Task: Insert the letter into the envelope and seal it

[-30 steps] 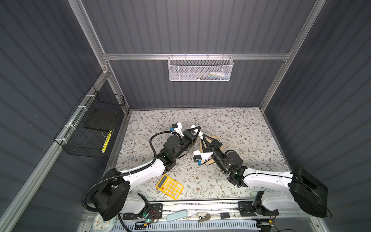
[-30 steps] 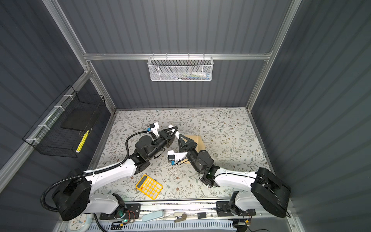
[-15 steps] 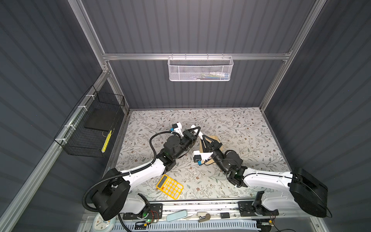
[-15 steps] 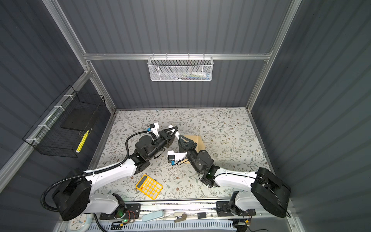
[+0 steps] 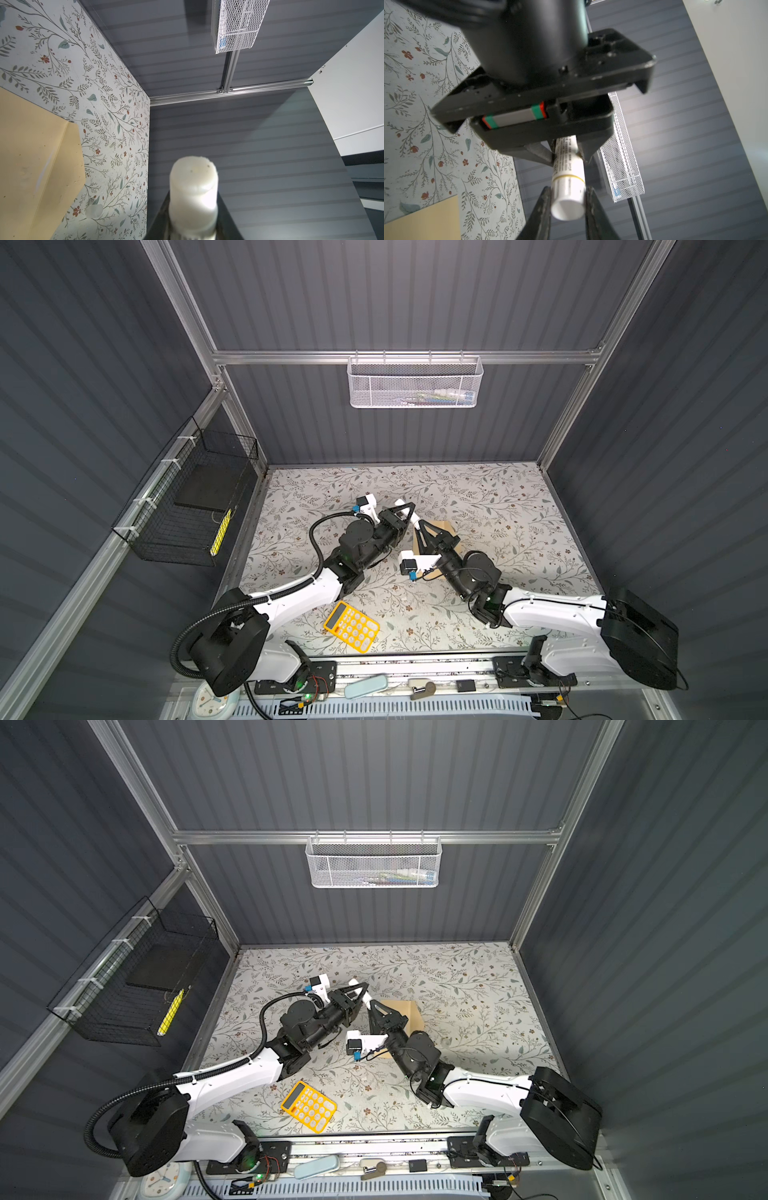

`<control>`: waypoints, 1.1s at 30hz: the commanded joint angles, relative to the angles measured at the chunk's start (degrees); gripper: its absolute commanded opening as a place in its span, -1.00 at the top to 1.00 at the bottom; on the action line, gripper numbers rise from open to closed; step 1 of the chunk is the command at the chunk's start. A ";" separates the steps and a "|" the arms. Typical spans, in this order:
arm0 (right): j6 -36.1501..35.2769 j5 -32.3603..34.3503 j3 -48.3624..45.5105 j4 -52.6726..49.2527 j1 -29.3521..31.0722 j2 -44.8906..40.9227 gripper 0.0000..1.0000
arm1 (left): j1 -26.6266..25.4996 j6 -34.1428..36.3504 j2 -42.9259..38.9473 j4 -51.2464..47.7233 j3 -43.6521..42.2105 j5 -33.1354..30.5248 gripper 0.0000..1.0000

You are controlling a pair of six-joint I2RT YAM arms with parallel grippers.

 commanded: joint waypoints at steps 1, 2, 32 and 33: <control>8.58 -0.32 2.33 -8.06 0.68 -2.45 0.65 | 0.05 0.06 0.02 2.26 1.18 0.35 1.00; 10.72 -0.54 2.83 -10.30 0.68 -3.26 0.66 | 0.04 0.19 -0.01 2.26 1.18 0.25 1.00; 56.35 -9.40 11.48 -33.81 0.33 -9.32 0.70 | -0.05 1.02 -0.62 4.11 0.15 -1.44 1.00; 57.85 -9.71 11.74 -33.92 0.33 -9.50 0.69 | 0.01 1.03 -0.69 4.24 0.14 -1.47 1.00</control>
